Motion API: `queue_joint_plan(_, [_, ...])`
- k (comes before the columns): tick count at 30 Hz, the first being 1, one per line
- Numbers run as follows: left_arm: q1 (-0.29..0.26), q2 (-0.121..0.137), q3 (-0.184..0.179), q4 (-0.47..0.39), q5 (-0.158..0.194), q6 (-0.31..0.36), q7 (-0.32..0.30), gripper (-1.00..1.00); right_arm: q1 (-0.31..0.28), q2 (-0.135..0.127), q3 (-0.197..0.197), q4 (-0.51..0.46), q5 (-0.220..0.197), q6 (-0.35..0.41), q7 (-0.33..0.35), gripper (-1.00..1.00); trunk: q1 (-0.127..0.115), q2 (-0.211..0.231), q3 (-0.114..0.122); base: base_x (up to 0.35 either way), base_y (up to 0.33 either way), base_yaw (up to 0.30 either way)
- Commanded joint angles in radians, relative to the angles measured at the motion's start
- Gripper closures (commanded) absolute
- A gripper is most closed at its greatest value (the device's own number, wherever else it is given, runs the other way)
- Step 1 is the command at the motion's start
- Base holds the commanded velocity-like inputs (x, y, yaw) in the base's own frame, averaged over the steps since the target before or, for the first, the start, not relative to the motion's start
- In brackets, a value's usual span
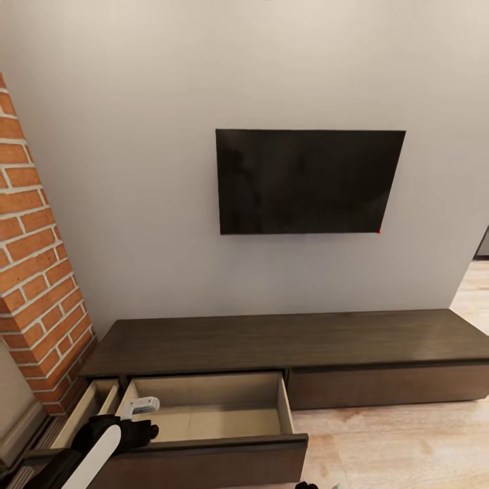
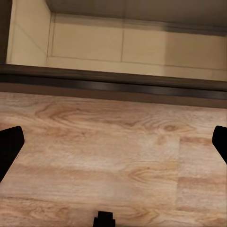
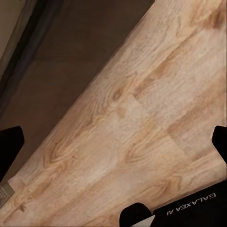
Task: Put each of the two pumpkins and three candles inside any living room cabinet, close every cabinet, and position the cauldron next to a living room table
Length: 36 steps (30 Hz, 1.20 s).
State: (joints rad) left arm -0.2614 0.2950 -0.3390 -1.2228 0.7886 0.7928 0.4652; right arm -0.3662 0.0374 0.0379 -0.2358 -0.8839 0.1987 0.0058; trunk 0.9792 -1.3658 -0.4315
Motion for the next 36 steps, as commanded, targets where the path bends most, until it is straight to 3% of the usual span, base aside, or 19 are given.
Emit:
queue_joint_plan(1, [-0.001, 0.001, -0.003, -0.001, 0.006, 0.0, 0.01, -1.0, 0.0, 0.0, 0.004, 0.0, 0.003, -0.007, -0.006, -1.0, -0.004, 0.007, 0.002, 0.0, 0.0, 0.0])
queue_joint_plan(14, [-0.001, -0.014, -0.003, 0.0, -0.005, 0.0, 0.01, -1.0, 0.0, 0.002, 0.004, 0.002, 0.038, -0.069, -0.106, -1.0, -0.054, 0.098, 0.043, 0.0, 0.0, 0.0])
queue_joint_plan(24, [-0.001, -0.033, -0.004, 0.0, -0.042, 0.0, 0.01, -1.0, 0.0, 0.003, 0.006, -0.001, 0.062, -0.08, -0.105, -1.0, -0.092, 0.168, 0.074, 0.0, 0.0, 0.0])
queue_joint_plan(36, [0.0, -0.046, -0.006, 0.005, -0.051, 0.001, 0.009, -1.0, 0.0, 0.004, 0.008, 0.0, 0.063, -0.111, -0.098, -1.0, -0.138, 0.252, 0.112, 0.0, 0.0, 0.0])
